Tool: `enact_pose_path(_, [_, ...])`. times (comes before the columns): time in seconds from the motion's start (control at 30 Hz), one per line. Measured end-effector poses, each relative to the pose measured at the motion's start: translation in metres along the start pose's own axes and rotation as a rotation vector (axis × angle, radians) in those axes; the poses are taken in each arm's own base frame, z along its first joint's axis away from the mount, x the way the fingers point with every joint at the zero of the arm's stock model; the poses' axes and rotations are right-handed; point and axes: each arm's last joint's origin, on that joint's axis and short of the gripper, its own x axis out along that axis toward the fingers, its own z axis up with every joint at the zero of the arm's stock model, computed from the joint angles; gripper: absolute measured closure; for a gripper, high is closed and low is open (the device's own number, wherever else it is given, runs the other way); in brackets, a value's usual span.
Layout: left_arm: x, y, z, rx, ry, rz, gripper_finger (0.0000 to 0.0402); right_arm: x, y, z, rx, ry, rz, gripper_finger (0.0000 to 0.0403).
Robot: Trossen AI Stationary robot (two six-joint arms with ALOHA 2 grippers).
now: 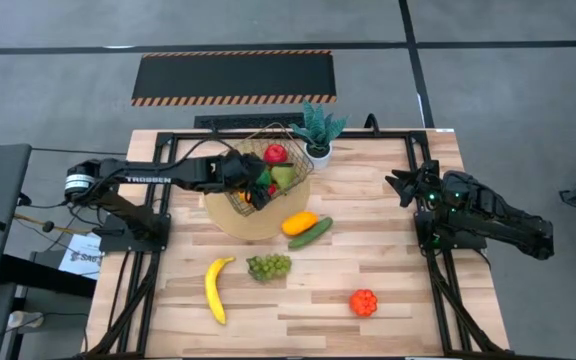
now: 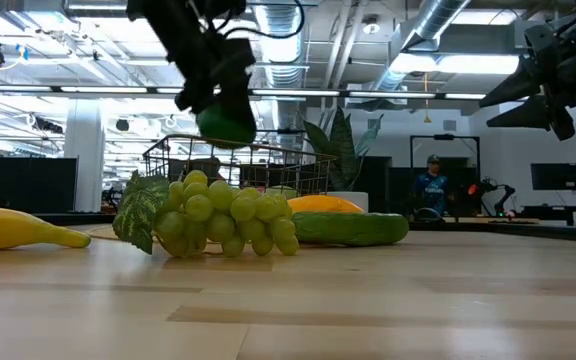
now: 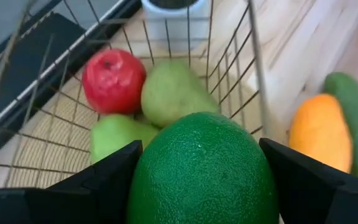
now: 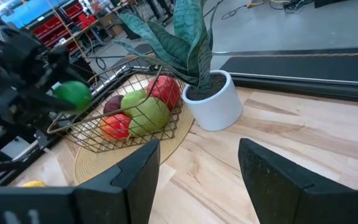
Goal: Build produce basket
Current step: Put the lime into the wire basket
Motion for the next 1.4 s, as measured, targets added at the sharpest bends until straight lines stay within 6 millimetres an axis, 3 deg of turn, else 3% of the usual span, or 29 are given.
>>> enact_pose_path(0.3, [0.024,0.005,-0.034,-0.056,0.051,-0.042,0.0113,0.0,0.0,0.0,0.002,0.0,0.0,0.0163])
enact_pose_path(1.07, [0.028,0.009,-0.049,-0.065,0.124,-0.014,0.0112,0.0,-0.001,0.0,-0.001,-0.012,-0.019,0.0163])
enact_pose_path(1.4, [0.024,0.01,-0.05,-0.048,0.194,-0.022,0.0031,0.0,-0.001,0.0,-0.001,-0.013,-0.019,0.0163])
